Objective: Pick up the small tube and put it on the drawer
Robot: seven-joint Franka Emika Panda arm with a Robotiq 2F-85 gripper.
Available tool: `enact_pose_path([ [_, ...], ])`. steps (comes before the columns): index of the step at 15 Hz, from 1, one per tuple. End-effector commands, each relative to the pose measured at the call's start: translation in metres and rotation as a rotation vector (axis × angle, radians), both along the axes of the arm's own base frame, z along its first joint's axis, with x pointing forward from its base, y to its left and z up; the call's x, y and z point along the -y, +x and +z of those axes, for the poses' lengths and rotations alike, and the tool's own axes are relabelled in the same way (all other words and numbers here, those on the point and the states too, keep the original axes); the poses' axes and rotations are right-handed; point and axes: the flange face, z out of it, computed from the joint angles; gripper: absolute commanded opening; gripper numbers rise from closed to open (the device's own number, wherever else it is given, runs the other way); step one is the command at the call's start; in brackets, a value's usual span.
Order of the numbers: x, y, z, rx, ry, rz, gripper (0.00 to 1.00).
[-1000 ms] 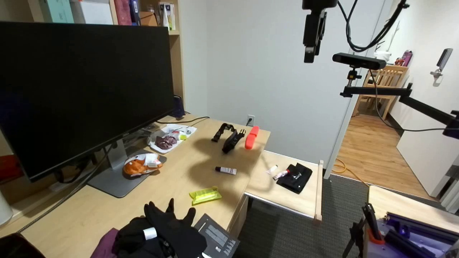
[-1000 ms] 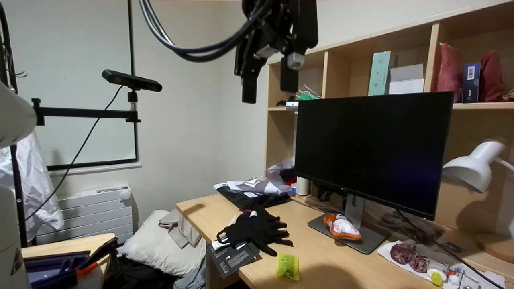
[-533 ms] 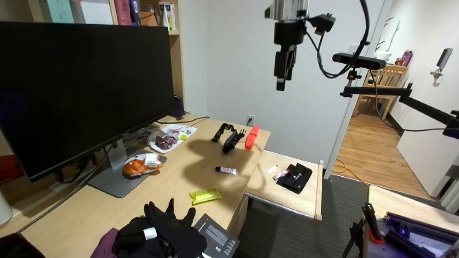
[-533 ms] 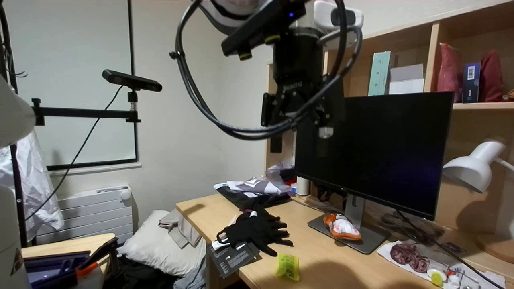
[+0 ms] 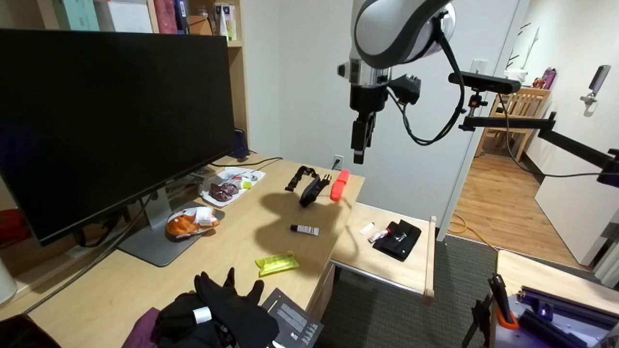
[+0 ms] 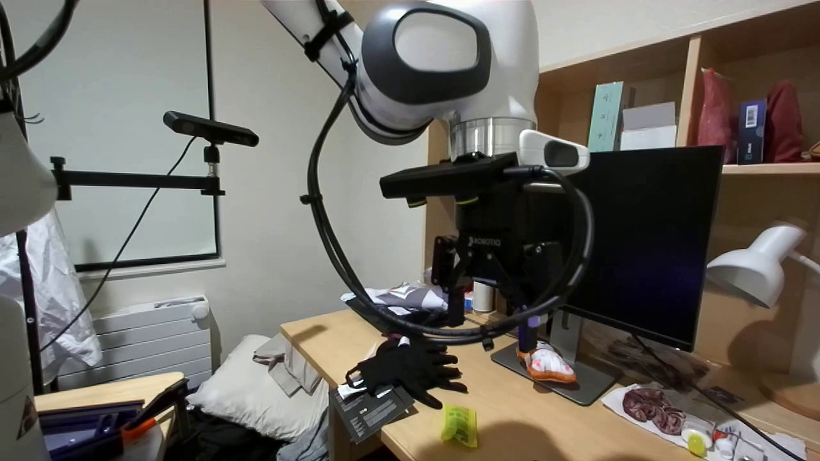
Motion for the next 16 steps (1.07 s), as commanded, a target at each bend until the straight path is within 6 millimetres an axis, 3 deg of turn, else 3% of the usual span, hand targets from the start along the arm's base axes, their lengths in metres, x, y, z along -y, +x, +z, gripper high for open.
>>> enact_pose_path([
  [1, 0.0, 0.0, -0.001, -0.003, 0.0, 0.0, 1.0],
  [6, -0.002, 0.005, 0.001, 0.006, 0.017, 0.01, 1.0],
  [10, -0.012, 0.029, -0.035, -0.09, 0.005, 0.109, 1.0],
  [16, -0.015, 0.071, -0.091, -0.08, -0.011, 0.173, 1.0],
])
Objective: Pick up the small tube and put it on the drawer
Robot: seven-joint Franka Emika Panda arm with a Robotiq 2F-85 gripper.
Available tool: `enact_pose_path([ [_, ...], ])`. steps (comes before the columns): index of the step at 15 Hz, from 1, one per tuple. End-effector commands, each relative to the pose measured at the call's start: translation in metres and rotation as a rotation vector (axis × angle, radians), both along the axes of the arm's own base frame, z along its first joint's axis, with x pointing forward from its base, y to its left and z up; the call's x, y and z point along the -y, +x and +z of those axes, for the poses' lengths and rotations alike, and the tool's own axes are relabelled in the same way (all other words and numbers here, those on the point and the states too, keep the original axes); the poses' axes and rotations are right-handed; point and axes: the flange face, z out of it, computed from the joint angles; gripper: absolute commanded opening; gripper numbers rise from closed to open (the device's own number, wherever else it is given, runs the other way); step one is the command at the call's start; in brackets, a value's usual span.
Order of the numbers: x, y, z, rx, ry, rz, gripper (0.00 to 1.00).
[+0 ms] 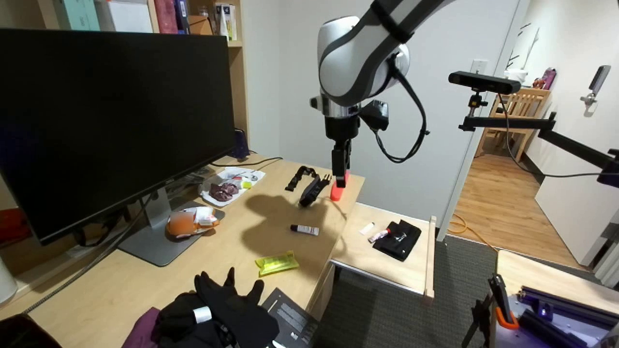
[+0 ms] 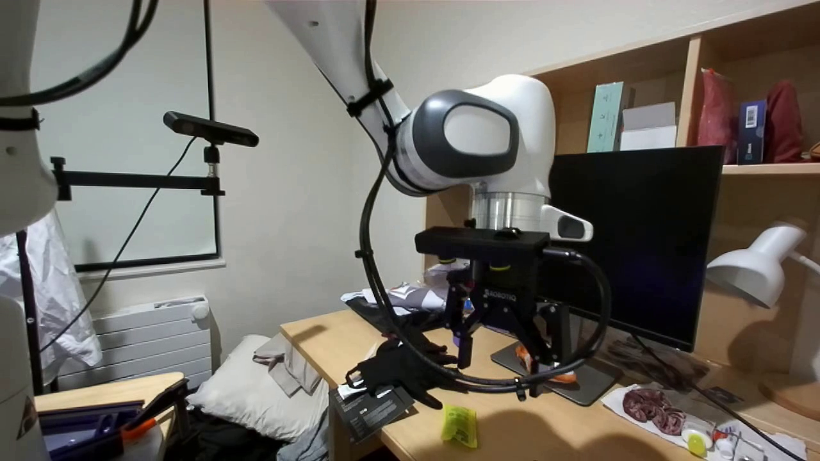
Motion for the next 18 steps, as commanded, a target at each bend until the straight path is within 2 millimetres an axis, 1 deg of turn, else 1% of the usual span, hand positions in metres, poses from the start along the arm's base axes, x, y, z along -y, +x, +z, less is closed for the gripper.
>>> enact_pose_path([
  [1, 0.001, 0.029, -0.031, 0.02, -0.003, 0.052, 1.0],
  [4, 0.001, 0.041, -0.057, 0.06, 0.012, 0.049, 1.0],
  [8, 0.004, 0.044, -0.086, 0.139, 0.024, 0.053, 1.0],
  [10, 0.01, 0.047, -0.096, 0.18, 0.031, 0.029, 1.0],
  [12, 0.021, 0.046, -0.107, 0.208, 0.032, 0.01, 1.0],
  [13, 0.026, 0.042, -0.111, 0.165, 0.033, -0.015, 1.0],
  [14, 0.016, 0.04, -0.105, 0.171, 0.017, 0.006, 1.0],
  [16, 0.024, 0.037, -0.112, 0.162, 0.018, -0.009, 1.0],
  [18, 0.026, 0.038, -0.112, 0.163, 0.017, -0.012, 1.0],
])
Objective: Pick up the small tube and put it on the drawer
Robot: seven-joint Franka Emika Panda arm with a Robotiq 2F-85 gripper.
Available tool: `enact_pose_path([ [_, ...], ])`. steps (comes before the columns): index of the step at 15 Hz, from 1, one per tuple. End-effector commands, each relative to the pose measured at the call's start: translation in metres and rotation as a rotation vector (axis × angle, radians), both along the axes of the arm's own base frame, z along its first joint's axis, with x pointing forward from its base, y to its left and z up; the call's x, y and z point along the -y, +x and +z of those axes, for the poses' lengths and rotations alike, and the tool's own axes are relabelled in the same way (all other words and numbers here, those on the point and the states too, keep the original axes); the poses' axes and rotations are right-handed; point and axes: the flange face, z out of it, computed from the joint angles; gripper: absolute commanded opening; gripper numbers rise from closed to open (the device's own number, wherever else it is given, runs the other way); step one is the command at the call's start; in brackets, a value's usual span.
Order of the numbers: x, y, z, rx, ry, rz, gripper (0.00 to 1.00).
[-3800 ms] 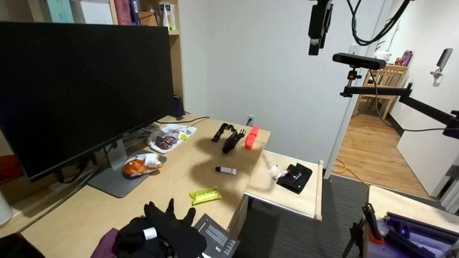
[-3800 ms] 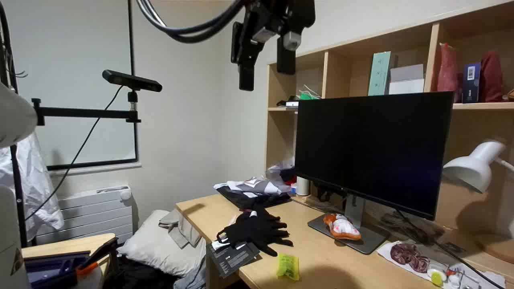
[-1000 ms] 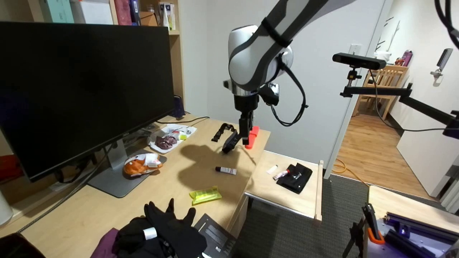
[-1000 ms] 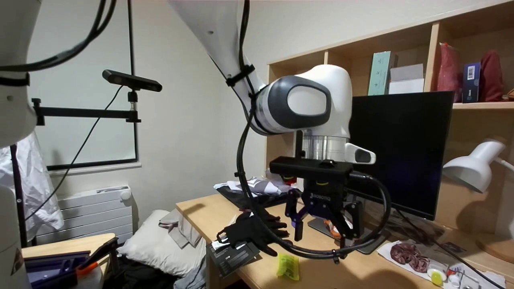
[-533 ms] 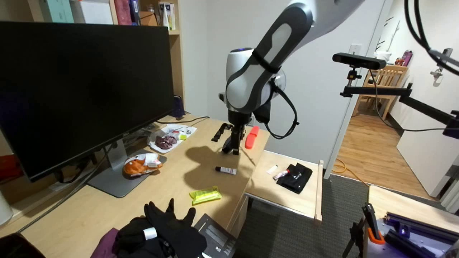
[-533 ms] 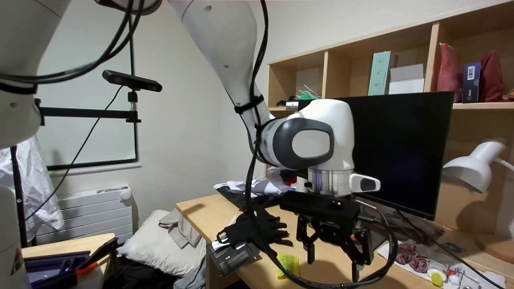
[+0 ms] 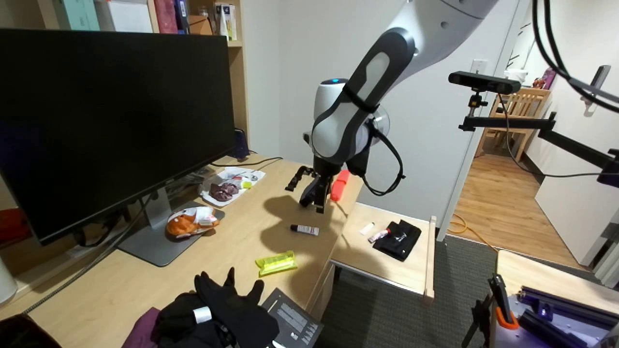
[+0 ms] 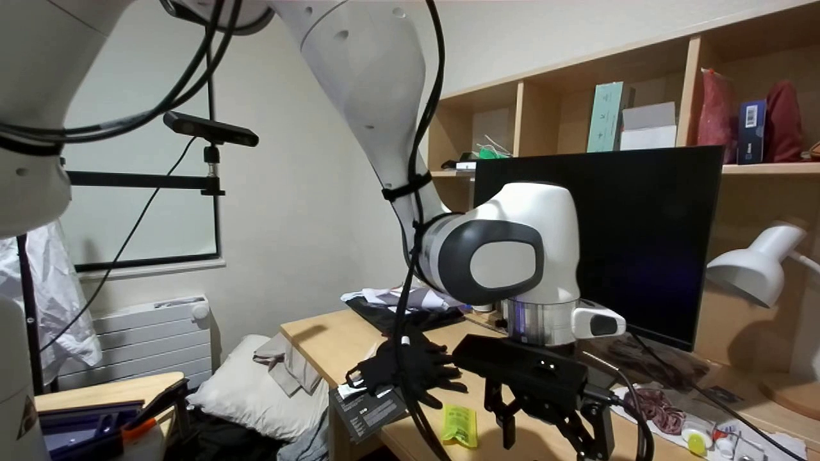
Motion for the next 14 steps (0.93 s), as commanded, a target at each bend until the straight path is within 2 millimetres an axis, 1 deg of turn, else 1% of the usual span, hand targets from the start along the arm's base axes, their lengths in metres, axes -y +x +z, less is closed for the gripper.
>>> enact_pose_path([
  [1, -0.001, 0.001, 0.001, 0.0, 0.0, 0.001, 1.0],
  [2, -0.003, 0.003, 0.003, -0.004, 0.016, 0.007, 1.0],
  [5, -0.006, 0.011, -0.013, -0.027, 0.033, 0.009, 1.0],
  [8, -0.017, 0.026, -0.025, -0.019, 0.042, 0.002, 1.0],
  [11, -0.029, 0.04, -0.045, -0.023, 0.06, 0.022, 1.0],
  [14, -0.04, 0.048, -0.064, -0.022, 0.072, 0.015, 1.0],
])
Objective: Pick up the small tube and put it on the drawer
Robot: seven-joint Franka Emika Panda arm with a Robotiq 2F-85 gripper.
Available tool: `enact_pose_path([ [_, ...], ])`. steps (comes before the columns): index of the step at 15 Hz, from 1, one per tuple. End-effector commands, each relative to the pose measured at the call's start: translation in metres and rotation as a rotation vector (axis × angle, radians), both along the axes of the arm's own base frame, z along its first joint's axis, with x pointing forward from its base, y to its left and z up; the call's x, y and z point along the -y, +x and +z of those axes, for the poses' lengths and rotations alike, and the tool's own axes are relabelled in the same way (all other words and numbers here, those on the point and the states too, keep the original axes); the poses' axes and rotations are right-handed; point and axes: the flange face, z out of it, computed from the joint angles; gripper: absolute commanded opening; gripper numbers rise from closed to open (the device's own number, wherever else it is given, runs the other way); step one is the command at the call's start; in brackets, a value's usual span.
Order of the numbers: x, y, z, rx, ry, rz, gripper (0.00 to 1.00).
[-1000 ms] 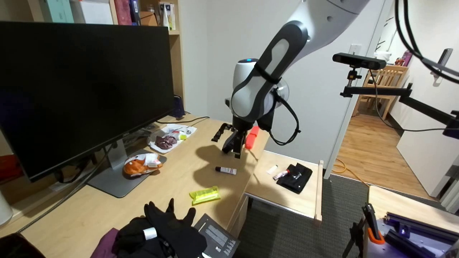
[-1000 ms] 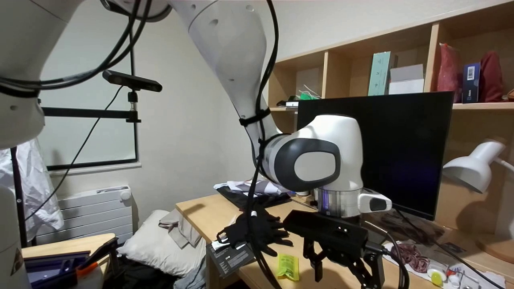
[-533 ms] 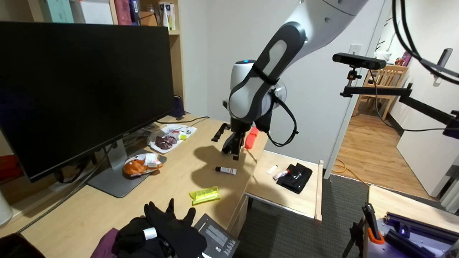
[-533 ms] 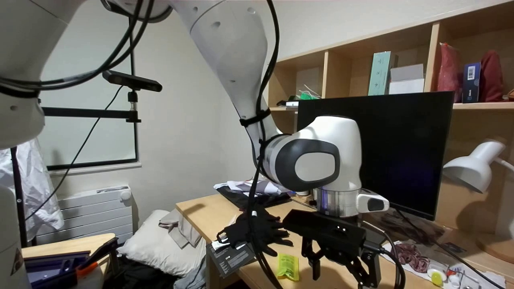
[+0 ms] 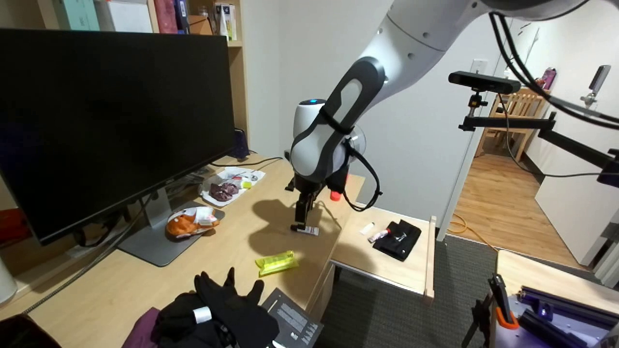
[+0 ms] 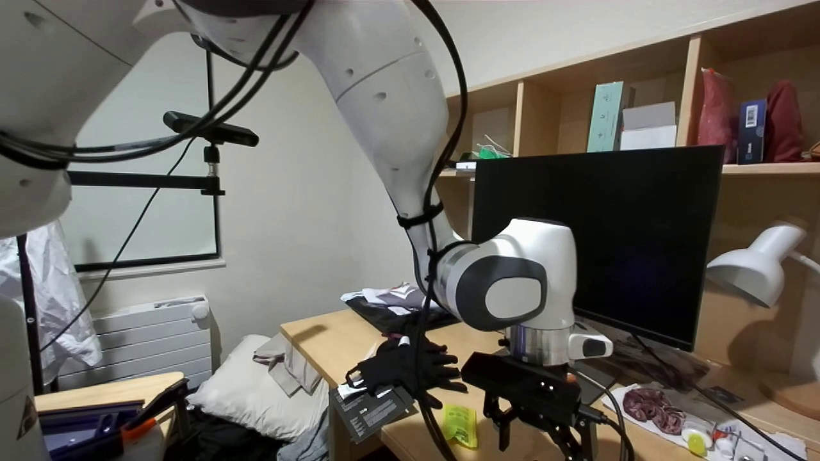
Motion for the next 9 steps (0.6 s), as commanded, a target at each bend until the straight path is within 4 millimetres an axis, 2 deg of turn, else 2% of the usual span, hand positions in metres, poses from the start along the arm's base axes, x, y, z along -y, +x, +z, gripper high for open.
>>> enact_pose_path([
  [1, -0.01, 0.013, -0.023, -0.006, 0.025, -0.033, 1.0],
  [6, -0.023, 0.022, -0.039, 0.005, 0.045, -0.081, 1.0],
  [9, -0.034, 0.03, -0.031, 0.025, 0.066, -0.108, 1.0],
])
